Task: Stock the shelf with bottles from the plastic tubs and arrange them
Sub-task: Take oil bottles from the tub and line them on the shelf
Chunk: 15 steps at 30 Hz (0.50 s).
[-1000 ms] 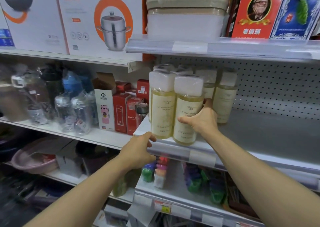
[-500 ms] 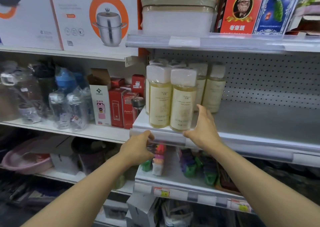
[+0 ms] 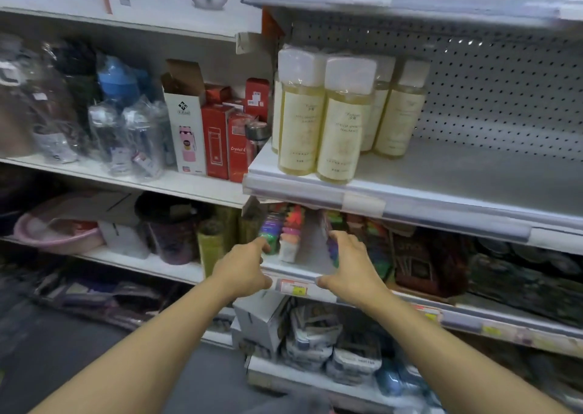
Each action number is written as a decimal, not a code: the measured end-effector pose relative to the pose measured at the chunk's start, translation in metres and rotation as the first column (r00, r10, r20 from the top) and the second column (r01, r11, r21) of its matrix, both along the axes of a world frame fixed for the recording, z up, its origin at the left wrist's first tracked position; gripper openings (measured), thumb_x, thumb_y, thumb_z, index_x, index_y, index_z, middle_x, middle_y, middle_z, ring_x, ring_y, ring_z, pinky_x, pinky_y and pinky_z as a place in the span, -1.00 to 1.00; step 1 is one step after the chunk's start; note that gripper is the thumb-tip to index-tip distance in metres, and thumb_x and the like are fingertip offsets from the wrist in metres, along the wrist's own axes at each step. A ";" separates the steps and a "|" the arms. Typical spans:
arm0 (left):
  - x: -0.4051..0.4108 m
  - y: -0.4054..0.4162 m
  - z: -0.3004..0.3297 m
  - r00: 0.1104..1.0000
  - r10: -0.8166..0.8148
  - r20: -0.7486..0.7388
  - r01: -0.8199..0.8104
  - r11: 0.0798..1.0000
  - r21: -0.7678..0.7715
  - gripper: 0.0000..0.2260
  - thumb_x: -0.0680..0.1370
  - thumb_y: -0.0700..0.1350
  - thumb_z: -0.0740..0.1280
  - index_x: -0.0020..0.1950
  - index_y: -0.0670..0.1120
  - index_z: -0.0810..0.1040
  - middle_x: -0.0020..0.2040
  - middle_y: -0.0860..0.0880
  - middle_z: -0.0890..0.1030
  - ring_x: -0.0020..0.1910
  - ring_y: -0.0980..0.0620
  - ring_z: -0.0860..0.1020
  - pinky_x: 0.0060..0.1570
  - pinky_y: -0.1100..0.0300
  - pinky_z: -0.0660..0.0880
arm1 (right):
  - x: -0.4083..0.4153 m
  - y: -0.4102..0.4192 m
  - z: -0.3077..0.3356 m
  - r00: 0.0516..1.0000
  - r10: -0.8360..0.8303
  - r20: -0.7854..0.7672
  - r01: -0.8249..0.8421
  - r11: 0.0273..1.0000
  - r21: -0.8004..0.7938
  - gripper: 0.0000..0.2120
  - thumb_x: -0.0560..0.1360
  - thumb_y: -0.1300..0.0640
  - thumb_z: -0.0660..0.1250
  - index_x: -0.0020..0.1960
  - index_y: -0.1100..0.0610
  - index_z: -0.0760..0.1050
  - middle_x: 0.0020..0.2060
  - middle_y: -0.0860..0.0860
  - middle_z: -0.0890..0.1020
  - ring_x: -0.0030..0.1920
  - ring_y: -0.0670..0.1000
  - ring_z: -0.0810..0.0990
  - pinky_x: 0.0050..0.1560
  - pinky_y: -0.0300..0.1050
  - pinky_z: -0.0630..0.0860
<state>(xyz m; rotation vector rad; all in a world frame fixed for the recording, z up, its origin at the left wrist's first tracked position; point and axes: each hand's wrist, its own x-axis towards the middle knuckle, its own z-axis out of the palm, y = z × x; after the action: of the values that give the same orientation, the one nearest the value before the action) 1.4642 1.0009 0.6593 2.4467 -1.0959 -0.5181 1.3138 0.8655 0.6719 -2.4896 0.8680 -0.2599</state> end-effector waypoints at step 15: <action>-0.087 0.041 -0.159 0.914 0.312 -0.260 -0.240 0.932 0.273 -0.50 0.46 -0.09 0.44 0.35 -0.03 0.35 0.22 -0.06 0.51 0.14 -0.05 0.50 0.05 0.17 0.44 | -0.030 -0.012 -0.164 0.917 0.273 -0.291 -0.203 0.947 0.248 -0.20 0.31 0.08 0.52 0.43 0.17 0.21 0.35 0.14 0.32 0.35 0.14 0.30 0.31 -0.09 0.33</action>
<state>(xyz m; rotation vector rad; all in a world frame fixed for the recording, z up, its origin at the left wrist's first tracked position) 1.3772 1.0418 0.5007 2.5535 -0.5767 -0.9339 1.2836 0.8539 0.5082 -2.4361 0.6591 0.3191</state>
